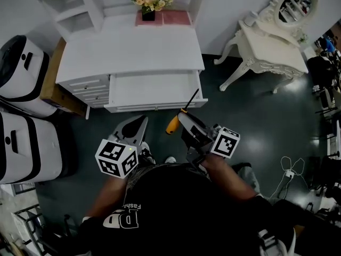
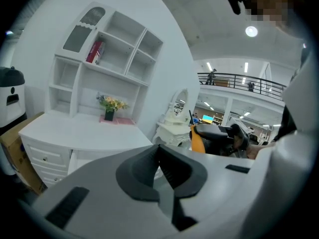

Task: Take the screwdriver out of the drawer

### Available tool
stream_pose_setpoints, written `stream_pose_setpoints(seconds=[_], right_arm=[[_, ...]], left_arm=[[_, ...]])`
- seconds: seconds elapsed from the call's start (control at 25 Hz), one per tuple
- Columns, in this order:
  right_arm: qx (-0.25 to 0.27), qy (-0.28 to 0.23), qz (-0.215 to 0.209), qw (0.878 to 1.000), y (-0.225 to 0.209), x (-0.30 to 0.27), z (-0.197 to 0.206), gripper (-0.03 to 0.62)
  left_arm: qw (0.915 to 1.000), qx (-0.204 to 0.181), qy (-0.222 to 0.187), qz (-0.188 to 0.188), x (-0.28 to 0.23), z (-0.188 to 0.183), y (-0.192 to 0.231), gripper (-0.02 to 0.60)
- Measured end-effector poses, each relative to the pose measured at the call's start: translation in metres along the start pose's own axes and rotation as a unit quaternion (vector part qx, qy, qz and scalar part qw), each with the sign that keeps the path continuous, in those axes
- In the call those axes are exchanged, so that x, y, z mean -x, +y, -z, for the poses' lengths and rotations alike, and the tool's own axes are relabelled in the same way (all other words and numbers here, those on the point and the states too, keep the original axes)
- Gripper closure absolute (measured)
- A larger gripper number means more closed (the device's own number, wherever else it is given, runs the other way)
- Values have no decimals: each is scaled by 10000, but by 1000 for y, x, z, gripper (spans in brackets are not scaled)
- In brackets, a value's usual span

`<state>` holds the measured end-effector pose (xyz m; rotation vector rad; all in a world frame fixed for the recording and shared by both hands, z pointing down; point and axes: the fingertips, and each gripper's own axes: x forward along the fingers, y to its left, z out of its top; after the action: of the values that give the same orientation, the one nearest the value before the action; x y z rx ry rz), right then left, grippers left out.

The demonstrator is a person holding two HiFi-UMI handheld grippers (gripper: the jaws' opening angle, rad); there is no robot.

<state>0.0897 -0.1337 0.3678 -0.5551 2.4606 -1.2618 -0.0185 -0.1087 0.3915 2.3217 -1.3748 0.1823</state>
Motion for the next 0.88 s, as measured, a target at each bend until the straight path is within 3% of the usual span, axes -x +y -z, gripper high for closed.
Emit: stream_pose_setpoints(seconds=[0.88], right_arm=[[-179,-22,-127,9998,0,23,13,519]], left_arm=[[9998,-91,129,-76,7,16,-24,568]])
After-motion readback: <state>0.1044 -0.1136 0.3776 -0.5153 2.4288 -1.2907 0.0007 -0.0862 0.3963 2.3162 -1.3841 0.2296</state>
